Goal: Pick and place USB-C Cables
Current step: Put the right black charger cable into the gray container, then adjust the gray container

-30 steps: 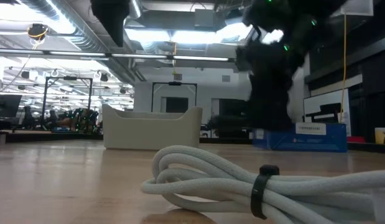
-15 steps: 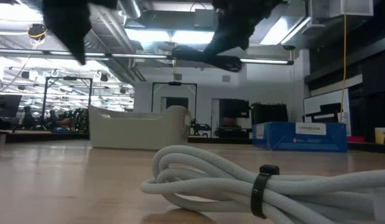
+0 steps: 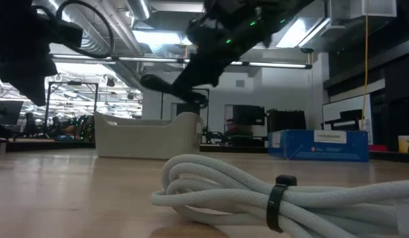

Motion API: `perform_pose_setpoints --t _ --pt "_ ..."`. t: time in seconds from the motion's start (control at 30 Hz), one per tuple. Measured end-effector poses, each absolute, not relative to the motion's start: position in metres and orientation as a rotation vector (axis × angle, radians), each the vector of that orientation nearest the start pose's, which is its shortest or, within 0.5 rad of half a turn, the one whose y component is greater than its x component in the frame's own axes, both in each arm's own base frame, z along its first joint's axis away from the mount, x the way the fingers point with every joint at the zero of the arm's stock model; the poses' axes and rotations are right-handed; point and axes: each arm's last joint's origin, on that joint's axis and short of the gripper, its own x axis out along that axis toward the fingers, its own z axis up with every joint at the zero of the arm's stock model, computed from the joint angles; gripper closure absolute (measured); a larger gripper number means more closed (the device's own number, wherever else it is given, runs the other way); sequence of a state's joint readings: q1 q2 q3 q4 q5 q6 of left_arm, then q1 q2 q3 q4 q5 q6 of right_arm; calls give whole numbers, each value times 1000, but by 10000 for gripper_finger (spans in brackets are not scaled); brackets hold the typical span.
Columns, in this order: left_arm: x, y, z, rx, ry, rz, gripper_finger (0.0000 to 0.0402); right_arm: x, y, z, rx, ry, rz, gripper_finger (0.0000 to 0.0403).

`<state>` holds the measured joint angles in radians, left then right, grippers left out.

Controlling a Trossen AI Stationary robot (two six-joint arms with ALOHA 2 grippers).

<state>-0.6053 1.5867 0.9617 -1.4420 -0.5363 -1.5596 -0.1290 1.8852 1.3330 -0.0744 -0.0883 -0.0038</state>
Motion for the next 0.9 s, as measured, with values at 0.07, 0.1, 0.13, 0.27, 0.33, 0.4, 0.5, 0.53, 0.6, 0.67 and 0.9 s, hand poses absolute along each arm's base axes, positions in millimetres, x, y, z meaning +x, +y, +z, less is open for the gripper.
perform_pose_setpoints --t 0.07,0.1,0.13,0.27,0.33,0.4,0.5,0.53,0.6,0.67,0.9 --pt "183 -109 190 -65 1175 1119 282 429 -55 218 43 627 -30 354" --pt "182 -108 189 -62 1177 1121 282 433 -56 218 46 633 -15 343" --pt "182 -107 188 -61 1179 1126 282 437 -56 217 52 650 2 332" --pt "182 -103 185 -62 1183 1144 282 445 -55 224 54 686 36 288" --pt "182 -101 184 -58 1185 1152 282 444 -55 230 78 715 29 269" --pt "182 -99 183 -51 1173 1159 282 437 -55 239 132 805 11 257" --pt "184 -93 184 -11 1137 1175 282 422 -53 264 195 941 -15 252" --pt "185 -91 184 8 1126 1175 282 416 -52 273 208 985 -20 252" --pt "188 -87 185 71 1131 1153 282 403 -48 287 219 1083 -20 255" --pt "190 -82 185 133 1149 1129 282 387 -43 296 222 1193 -25 260" --pt "198 -61 186 212 1280 1107 282 331 -30 337 135 1369 -208 272"
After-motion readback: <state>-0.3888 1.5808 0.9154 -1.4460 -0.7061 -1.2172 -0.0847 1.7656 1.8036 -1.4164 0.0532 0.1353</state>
